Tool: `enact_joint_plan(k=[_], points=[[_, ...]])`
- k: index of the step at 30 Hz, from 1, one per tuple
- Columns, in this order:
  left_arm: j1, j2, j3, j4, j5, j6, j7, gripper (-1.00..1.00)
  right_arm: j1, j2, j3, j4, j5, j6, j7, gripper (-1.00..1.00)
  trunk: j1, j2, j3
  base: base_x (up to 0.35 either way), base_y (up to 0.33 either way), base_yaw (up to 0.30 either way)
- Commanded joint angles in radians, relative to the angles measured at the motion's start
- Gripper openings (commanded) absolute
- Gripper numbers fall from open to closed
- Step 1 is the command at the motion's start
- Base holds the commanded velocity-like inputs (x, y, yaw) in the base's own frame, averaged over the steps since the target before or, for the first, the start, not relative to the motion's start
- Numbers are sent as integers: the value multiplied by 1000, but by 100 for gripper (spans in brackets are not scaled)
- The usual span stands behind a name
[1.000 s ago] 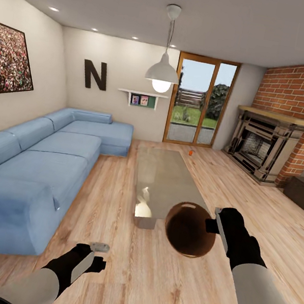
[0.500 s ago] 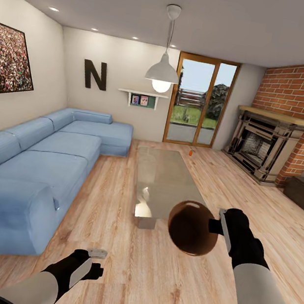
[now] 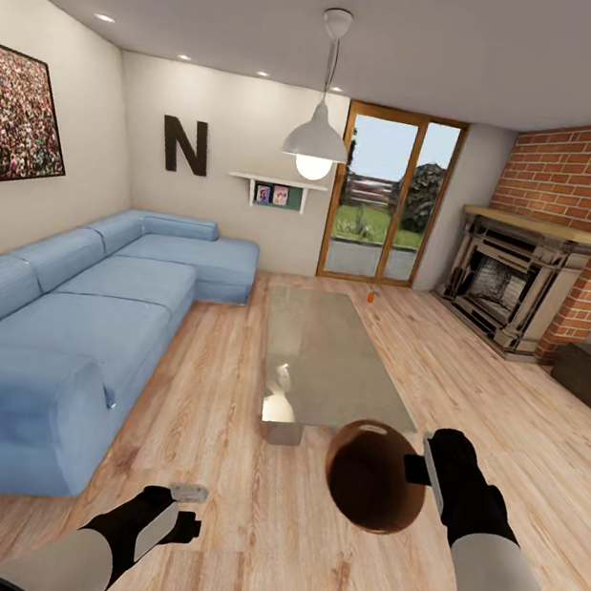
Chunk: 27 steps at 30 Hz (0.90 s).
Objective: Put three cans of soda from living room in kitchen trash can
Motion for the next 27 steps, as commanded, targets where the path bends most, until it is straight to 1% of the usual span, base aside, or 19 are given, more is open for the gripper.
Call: enact_joint_plan(k=[1, 5, 7, 14, 20, 23, 27], points=[[0, 0, 0, 0, 0, 0, 0, 100, 1, 1, 0, 4, -13, 0, 3, -100, 0, 0, 0, 0, 0, 0], [0, -1, 0, 0, 0, 0, -1, 100, 30, 7, 1, 37, -15, 0, 3, -100, 0, 0, 0, 0, 0, 0], [1, -1, 0, 0, 0, 0, -1, 100, 39, 6, -3, 56, -17, -23, 3, -100, 0, 0, 0, 0, 0, 0], [1, 0, 0, 0, 0, 0, -5, 100, 49, 3, -8, 123, -21, -56, 3, -100, 0, 0, 0, 0, 0, 0], [1, 0, 1, -1, 0, 1, -6, 100, 50, 9, -3, 144, -14, -85, 2, -100, 0, 0, 0, 0, 0, 0], [1, 0, 1, -1, -1, 1, -6, 100, 49, 11, 1, 142, -12, -79, 4, -100, 0, 0, 0, 0, 0, 0], [1, 0, 1, -1, -3, 1, -6, 100, 48, 12, -4, 126, -17, -12, 6, -100, 0, 0, 0, 0, 0, 0]])
